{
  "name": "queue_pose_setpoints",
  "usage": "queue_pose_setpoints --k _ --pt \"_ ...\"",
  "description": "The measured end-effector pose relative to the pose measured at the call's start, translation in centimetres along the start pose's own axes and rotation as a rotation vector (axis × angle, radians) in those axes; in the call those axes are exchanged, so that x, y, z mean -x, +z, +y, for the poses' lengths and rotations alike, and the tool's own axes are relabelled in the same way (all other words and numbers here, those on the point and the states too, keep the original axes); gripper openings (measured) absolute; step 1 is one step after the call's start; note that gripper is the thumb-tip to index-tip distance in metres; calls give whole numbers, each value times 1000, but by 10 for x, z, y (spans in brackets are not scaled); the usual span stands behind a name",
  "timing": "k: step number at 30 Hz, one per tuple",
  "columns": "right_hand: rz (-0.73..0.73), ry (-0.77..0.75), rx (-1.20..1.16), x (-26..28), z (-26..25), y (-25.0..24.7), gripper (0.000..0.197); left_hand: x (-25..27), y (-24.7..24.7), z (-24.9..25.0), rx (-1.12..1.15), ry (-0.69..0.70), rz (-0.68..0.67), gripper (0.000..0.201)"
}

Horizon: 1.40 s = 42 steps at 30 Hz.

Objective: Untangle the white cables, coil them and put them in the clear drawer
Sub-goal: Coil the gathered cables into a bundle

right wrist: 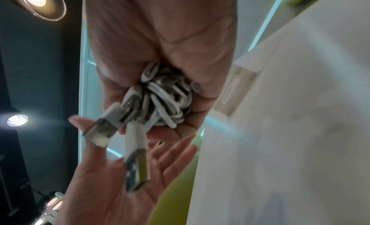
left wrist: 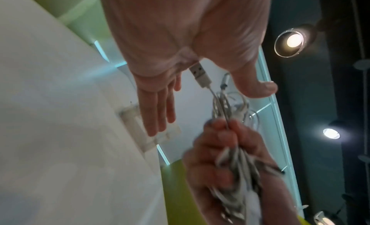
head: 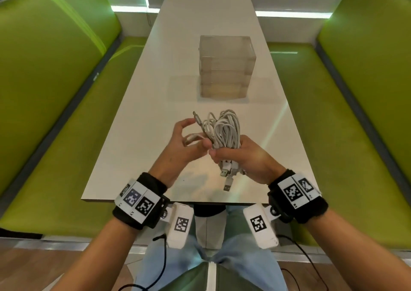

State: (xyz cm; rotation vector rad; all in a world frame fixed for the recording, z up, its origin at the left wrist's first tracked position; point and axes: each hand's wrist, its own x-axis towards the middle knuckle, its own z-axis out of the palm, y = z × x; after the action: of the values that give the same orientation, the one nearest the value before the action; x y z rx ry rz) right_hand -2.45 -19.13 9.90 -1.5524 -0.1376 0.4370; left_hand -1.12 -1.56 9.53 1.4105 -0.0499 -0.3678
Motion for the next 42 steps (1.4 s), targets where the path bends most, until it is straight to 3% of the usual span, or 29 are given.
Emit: queue_pose_setpoints --k 4,11,13,15,18,23,30,34,36,40,42 --pt "-88 62 -10 -6 11 22 10 -4 12 0 147 27 -84 103" --pt "-171 24 -52 -8 14 33 7 -3 16 6 39 167 14 20" --pt "-233 26 -87 -8 16 33 10 -3 16 6 66 161 48 10" --pt "-300 42 -148 -8 17 31 18 -4 16 5 125 144 55 10" --pt "-377 76 -200 -10 12 28 12 -6 17 5 194 126 48 12" --pt "-350 52 -78 -14 6 27 7 -12 15 4 219 130 66 13" --pt "-366 39 306 -34 0 21 29 -32 4 -3 168 119 159 19" --pt "-507 132 755 -73 -9 3 68 -55 -8 -5 25 165 238 22" --pt "-408 149 940 -98 -18 -16 81 -66 -17 -2 -60 176 268 21" --pt "293 -146 969 -157 -52 -50 60 -85 -40 6 -110 135 323 20" --pt "375 -183 1042 -186 -64 -61 65 -90 -47 10 -113 125 334 19"
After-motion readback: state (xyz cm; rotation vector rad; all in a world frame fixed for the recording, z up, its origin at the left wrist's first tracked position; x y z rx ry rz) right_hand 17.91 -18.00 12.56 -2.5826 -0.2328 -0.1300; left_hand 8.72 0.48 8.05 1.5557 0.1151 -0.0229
